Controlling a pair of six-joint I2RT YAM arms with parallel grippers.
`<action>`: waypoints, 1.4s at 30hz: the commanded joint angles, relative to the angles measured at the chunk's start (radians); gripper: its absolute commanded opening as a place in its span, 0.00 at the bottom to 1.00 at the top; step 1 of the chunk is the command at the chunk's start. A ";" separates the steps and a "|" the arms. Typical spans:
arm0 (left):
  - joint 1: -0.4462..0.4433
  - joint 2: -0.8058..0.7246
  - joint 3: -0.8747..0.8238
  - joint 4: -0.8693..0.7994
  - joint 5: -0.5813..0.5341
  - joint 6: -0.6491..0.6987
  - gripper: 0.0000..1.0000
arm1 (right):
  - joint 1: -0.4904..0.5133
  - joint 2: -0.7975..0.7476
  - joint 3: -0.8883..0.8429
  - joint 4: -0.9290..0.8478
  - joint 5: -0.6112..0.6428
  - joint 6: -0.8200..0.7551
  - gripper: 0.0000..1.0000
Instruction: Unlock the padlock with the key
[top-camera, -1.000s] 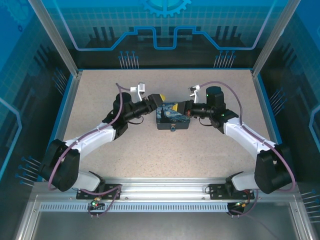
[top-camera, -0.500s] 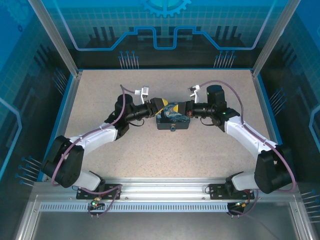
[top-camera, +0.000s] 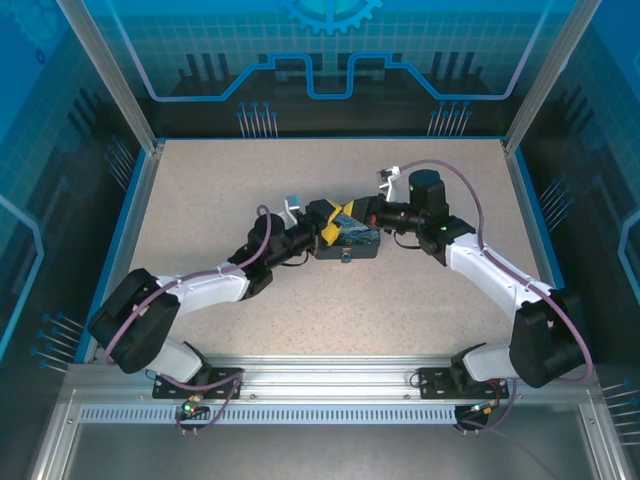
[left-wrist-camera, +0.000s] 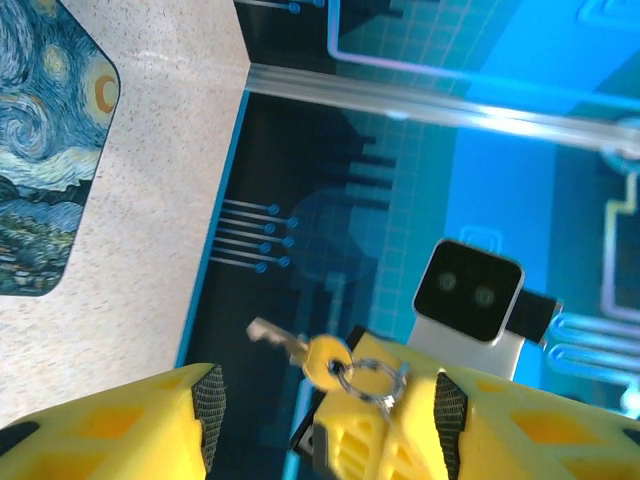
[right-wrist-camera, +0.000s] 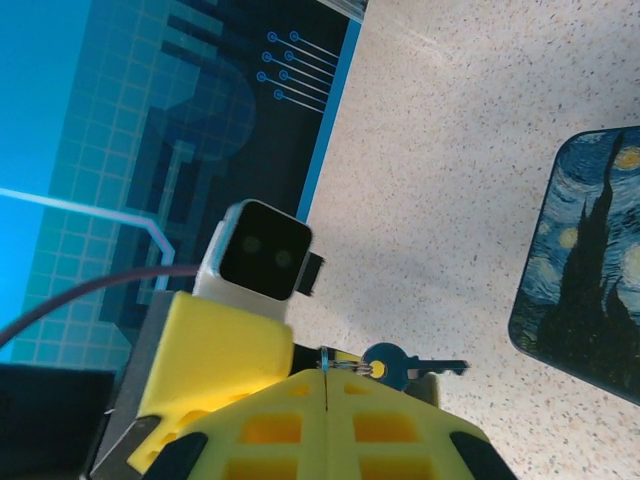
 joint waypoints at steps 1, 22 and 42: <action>-0.014 0.034 0.002 0.106 -0.144 -0.164 0.60 | 0.025 -0.021 -0.003 0.063 0.049 0.053 0.00; -0.021 0.163 0.038 0.292 -0.219 -0.242 0.40 | 0.036 -0.080 -0.128 0.070 0.088 0.060 0.00; -0.038 0.145 -0.004 0.285 -0.237 -0.259 0.59 | 0.068 0.011 0.014 0.110 0.116 0.103 0.00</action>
